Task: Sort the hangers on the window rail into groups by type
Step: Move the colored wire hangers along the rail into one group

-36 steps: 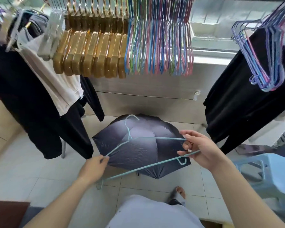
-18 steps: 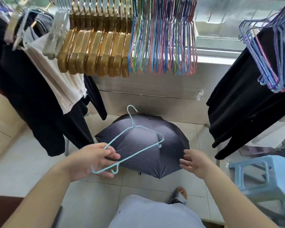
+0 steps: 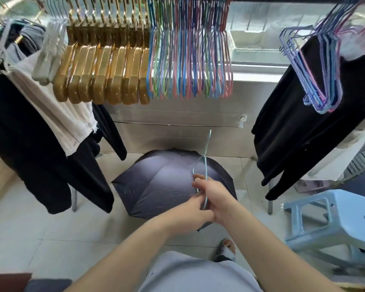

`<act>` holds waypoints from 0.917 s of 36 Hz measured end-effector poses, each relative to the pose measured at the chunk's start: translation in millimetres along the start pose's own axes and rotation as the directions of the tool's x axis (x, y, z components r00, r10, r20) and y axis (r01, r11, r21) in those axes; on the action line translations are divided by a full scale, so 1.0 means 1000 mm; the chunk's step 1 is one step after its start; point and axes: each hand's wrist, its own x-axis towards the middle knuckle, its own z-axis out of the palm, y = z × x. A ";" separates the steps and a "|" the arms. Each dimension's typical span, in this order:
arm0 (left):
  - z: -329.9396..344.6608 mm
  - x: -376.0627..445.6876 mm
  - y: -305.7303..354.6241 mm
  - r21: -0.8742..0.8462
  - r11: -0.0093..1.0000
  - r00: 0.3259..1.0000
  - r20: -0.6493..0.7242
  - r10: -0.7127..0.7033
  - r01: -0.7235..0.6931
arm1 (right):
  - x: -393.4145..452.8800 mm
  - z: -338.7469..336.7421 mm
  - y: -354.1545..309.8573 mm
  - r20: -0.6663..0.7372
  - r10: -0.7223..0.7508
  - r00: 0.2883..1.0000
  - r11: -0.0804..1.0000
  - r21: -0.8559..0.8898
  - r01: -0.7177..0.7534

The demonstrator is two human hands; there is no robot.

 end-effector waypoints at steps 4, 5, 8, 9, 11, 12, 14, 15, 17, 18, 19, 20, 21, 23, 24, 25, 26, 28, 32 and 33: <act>0.003 -0.002 0.002 -0.088 0.996 1.000 0.031 0.005 -0.002 | 0.003 -0.021 -0.003 -0.064 -0.038 0.997 0.999 -0.005 0.038; 0.004 -0.002 0.006 -0.125 0.992 1.000 0.005 -0.002 0.003 | 0.004 -0.027 -0.003 -0.076 -0.049 0.996 0.999 -0.024 0.048; -0.005 -0.003 0.013 -0.105 0.994 0.996 -0.091 0.004 -0.014 | 0.003 -0.046 -0.008 -0.118 -0.065 0.991 0.992 -0.113 0.052; -0.010 -0.004 0.013 -0.063 0.998 0.992 -0.125 0.001 -0.009 | 0.001 -0.051 -0.011 -0.133 -0.058 0.989 0.992 -0.121 0.042; -0.025 -0.005 0.016 0.003 1.000 0.983 -0.184 0.011 -0.010 | -0.003 -0.059 -0.026 -0.165 -0.069 0.984 0.989 -0.138 0.046; -0.034 -0.006 0.021 -0.008 1.000 0.981 -0.192 0.018 -0.020 | -0.004 -0.062 -0.038 -0.185 -0.095 0.978 0.985 -0.159 0.065; -0.052 -0.006 0.034 -0.042 0.998 0.974 -0.221 0.040 -0.051 | -0.009 -0.067 -0.064 -0.219 -0.175 0.960 0.972 -0.195 0.133; -0.061 -0.006 0.051 -0.053 0.995 0.968 -0.240 0.070 -0.085 | -0.014 -0.073 -0.082 -0.240 -0.240 0.941 0.959 -0.211 0.191; -0.080 -0.009 0.075 -0.071 0.986 0.951 -0.282 0.124 -0.150 | -0.020 -0.078 -0.111 -0.258 -0.362 0.896 0.911 -0.300 0.282; -0.089 -0.012 0.090 -0.073 0.979 0.939 -0.305 0.161 -0.192 | -0.026 -0.083 -0.125 -0.258 -0.422 0.869 0.880 -0.349 0.323; -0.098 -0.016 0.106 -0.057 0.972 0.922 -0.335 0.195 -0.227 | -0.034 -0.087 -0.140 -0.254 -0.474 0.843 0.850 -0.383 0.362; -0.107 -0.021 0.122 -0.040 0.964 0.904 -0.360 0.231 -0.262 | -0.042 -0.092 -0.156 -0.250 -0.519 0.818 0.823 -0.404 0.399; -0.116 -0.026 0.135 -0.021 0.958 0.889 -0.379 0.258 -0.287 | -0.050 -0.096 -0.170 -0.243 -0.554 0.796 0.800 -0.420 0.429; -0.130 -0.036 0.157 -0.031 0.943 0.861 -0.420 0.288 -0.331 | -0.061 -0.102 -0.196 -0.240 -0.603 0.760 0.768 -0.431 0.474; -0.137 -0.039 0.166 -0.046 0.935 0.847 -0.440 0.297 -0.352 | -0.065 -0.105 -0.210 -0.244 -0.624 0.742 0.756 -0.428 0.495; -0.143 -0.040 0.173 -0.055 0.929 0.837 -0.456 0.303 -0.366 | -0.068 -0.108 -0.222 -0.245 -0.642 0.726 0.745 -0.424 0.516; -0.147 -0.041 0.177 -0.067 0.928 0.835 -0.465 0.296 -0.367 | -0.068 -0.109 -0.231 -0.245 -0.653 0.717 0.738 -0.419 0.529; -0.155 -0.042 0.190 -0.043 0.933 0.827 -0.479 0.294 -0.356 | -0.068 -0.113 -0.252 -0.249 -0.678 0.691 0.720 -0.415 0.556; -0.164 -0.040 0.213 0.022 0.942 0.815 -0.495 0.300 -0.334 | -0.064 -0.123 -0.284 -0.244 -0.715 0.655 0.678 -0.469 0.566; -0.165 -0.039 0.218 0.044 0.942 0.810 -0.498 0.309 -0.333 | -0.064 -0.126 -0.290 -0.244 -0.713 0.658 0.681 -0.468 0.564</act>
